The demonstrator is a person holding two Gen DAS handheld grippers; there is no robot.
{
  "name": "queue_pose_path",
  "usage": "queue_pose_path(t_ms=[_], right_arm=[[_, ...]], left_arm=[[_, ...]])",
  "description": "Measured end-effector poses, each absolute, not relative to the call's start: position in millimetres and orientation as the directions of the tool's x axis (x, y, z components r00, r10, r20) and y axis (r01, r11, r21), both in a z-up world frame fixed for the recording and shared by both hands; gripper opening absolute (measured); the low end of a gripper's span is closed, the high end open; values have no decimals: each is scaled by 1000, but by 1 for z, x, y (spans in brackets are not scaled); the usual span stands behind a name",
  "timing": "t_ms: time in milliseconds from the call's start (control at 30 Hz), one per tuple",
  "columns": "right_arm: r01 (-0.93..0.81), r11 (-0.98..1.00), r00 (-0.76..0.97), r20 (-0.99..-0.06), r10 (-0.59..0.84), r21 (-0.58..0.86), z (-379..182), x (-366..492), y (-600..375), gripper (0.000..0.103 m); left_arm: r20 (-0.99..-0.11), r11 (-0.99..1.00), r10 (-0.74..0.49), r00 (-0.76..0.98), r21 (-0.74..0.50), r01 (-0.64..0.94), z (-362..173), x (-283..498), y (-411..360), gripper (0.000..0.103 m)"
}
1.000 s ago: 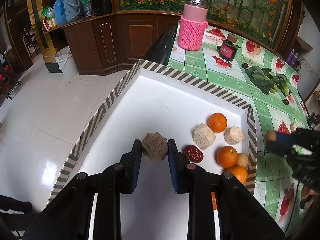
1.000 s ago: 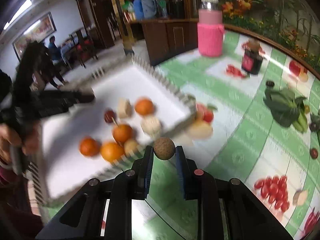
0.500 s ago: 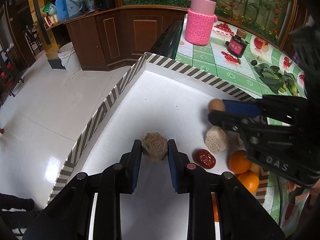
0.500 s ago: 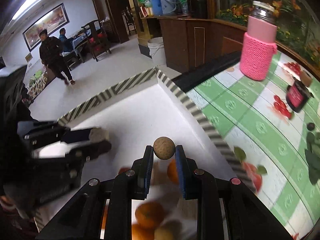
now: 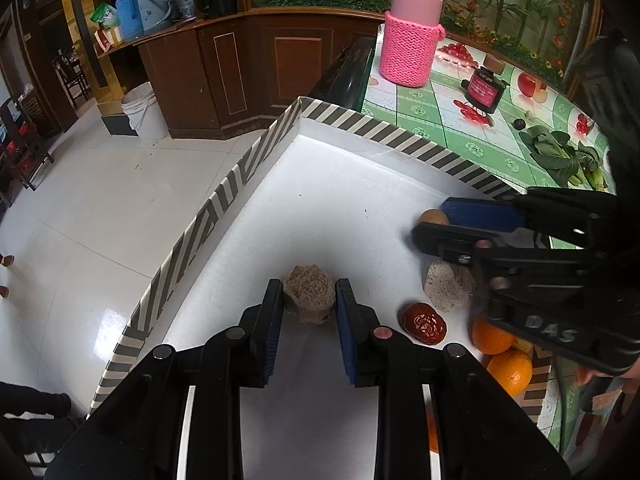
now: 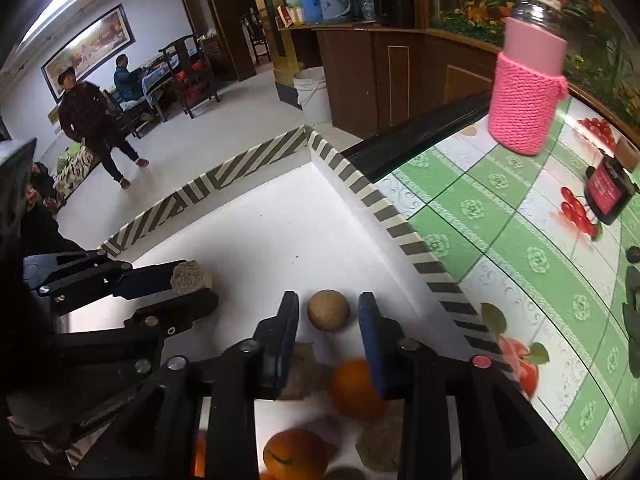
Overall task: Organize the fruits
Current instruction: 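Open the left tool to drop the cookie into the tray, then move both tools back to the tablecloth and grasp a kiwi with the right tool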
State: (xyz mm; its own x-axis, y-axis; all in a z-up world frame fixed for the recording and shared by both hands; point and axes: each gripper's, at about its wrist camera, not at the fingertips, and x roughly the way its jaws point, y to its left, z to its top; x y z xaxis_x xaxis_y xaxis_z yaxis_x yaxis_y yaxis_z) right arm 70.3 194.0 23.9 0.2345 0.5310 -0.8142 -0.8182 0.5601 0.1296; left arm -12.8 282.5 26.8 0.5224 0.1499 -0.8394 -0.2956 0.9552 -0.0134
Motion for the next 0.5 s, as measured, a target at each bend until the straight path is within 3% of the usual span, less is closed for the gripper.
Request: queue_pose_path(t_ms=[100,267,367,500], right_arm=[[-810,570,247,-800,547,140,34,67,181,39],[-794,593,282,-783,555,134,50,56,156,53],[-792,598,295,-779,554,125,57,49,143,64],[-788,606,323,-769,551,103,66,37,122,69]], left_arm=[[-837,953,161,522,-6,-302,26,-15,282,25],[-826,950,181,535,7,-311,29,-22,280,55],[-819,950,181,545,3,-313,33,-28,278,59],[-805,952,184,564,3,-307,42,-37,271,64]])
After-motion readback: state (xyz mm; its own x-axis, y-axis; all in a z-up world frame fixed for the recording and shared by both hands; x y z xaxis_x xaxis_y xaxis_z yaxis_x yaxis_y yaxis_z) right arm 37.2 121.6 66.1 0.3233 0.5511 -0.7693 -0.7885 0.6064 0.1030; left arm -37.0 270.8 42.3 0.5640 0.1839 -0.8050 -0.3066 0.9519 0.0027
